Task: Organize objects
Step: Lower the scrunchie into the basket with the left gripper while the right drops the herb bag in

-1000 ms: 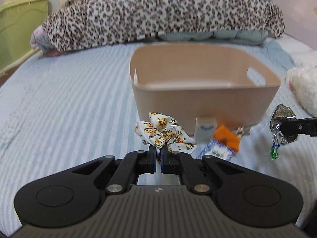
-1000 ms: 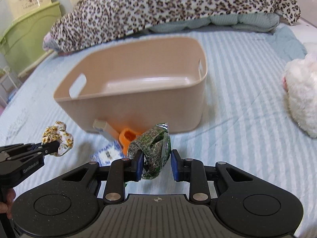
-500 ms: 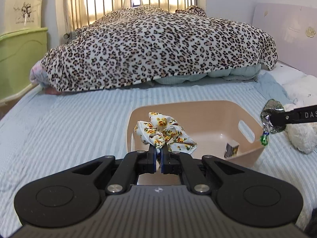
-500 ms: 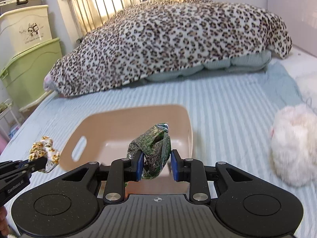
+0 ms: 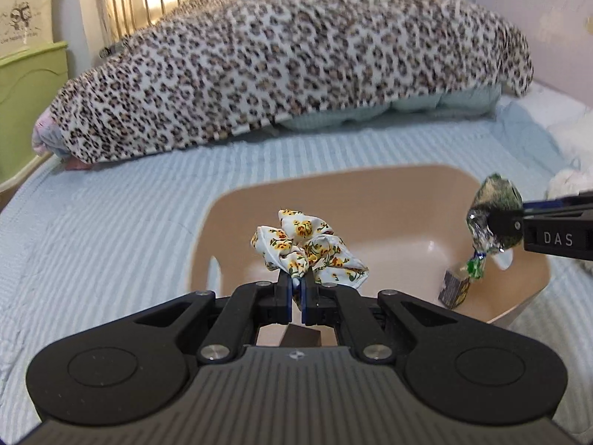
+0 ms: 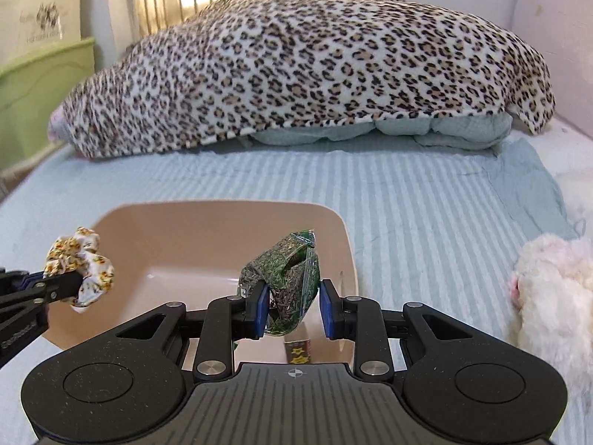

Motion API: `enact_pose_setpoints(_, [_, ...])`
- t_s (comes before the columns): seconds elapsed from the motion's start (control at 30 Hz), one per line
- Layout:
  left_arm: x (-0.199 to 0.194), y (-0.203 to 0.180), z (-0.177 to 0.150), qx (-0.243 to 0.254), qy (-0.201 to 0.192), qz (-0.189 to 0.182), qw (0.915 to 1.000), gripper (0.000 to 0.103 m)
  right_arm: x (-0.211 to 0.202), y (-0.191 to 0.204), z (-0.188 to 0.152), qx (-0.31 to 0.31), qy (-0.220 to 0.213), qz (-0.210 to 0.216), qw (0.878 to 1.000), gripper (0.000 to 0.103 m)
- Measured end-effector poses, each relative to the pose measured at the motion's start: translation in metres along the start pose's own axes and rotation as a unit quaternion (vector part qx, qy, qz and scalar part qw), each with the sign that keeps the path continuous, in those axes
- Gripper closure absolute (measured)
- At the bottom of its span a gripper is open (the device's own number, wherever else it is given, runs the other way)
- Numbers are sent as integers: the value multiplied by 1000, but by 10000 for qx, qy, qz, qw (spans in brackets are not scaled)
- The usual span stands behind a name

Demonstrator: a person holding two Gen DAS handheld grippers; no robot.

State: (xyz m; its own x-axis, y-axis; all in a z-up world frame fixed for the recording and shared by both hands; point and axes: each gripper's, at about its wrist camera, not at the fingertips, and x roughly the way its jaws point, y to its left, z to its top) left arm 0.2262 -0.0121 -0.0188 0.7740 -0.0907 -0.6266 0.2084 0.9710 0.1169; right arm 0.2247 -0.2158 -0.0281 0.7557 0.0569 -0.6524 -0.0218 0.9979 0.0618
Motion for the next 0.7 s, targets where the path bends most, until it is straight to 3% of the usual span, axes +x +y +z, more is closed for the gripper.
enact_pose_setpoints(0.27, [37, -7, -12, 55, 565, 94, 9983, 98, 32, 13, -11, -459, 132, -419, 9980, 77])
enact_pose_setpoints(0.37, [39, -6, -14, 22, 663, 85, 9978, 91, 41, 14, -17, -529, 335, -413, 9972, 76])
enact_pose_setpoints(0.4, [37, -5, -14, -20, 661, 102, 9978, 90, 43, 14, -18, -562, 423, -390, 9968, 63])
enact_pose_setpoints(0.47, [30, -2, -13, -133, 594, 145, 9980, 87, 43, 13, -22, -576, 507, -335, 9965, 61])
enact_pose_setpoints(0.53, [23, -2, -11, -162, 548, 163, 9982, 68, 32, 12, -23, -557, 346, -347, 9972, 53])
enact_pose_setpoints(0.6, [13, -2, -9, -150, 439, 274, 9985, 41, 26, 12, -21, -545, 287, -335, 9975, 40])
enact_pose_setpoints(0.7, [-2, 1, -7, -153, 376, 357, 9985, 34, 9, 10, -16, -498, 224, -214, 9983, 29])
